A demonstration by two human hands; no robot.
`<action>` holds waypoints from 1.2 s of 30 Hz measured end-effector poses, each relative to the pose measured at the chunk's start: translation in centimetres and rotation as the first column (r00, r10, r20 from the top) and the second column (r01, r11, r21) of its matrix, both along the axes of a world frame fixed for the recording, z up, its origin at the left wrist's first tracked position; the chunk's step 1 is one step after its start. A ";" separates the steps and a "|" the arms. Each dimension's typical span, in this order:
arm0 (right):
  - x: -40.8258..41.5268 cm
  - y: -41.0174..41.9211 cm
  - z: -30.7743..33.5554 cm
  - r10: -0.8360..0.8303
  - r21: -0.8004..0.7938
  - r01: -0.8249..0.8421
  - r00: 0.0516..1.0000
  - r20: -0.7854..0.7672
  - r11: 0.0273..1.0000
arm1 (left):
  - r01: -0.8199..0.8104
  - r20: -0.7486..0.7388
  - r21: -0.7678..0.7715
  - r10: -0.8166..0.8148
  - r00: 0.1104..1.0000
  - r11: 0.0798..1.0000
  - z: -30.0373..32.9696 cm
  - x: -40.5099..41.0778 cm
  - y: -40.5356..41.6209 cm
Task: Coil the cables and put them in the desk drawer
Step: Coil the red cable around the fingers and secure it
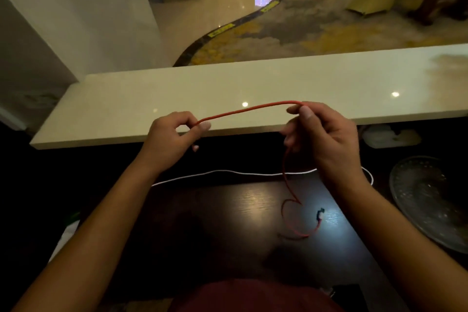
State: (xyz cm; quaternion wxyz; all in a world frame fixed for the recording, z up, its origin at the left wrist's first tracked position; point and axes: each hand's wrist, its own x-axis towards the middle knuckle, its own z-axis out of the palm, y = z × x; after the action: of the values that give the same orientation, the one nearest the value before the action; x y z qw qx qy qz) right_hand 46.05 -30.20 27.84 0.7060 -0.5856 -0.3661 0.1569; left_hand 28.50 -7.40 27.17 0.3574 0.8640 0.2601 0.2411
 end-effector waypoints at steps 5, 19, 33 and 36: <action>1.0 -2.0 -0.7 -0.190 0.033 0.193 0.978 -0.081 0.981 | 0.025 -0.136 0.071 -0.015 0.991 0.997 -0.3 -1.1 0.6; -2.0 -1.9 -0.7 0.044 -0.255 0.150 0.779 0.625 0.955 | 0.349 -0.073 -0.105 -0.357 0.931 0.931 2.7 0.3 -6.9; 0.0 -2.2 3.9 0.058 0.011 -0.062 0.972 0.228 0.998 | 0.251 0.014 0.212 -0.260 0.966 0.944 0.2 0.9 -4.2; 1.2 -1.0 2.6 -0.015 -0.026 0.017 0.997 0.075 1.000 | 0.400 -0.081 -0.024 -0.400 0.913 0.916 0.6 0.7 -4.5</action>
State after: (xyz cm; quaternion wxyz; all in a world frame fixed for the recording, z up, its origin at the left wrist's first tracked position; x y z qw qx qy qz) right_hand 47.24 -31.23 30.48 0.6851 -0.6034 -0.3854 0.1341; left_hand 29.15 -11.91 27.81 0.3908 0.9071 0.0937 0.1252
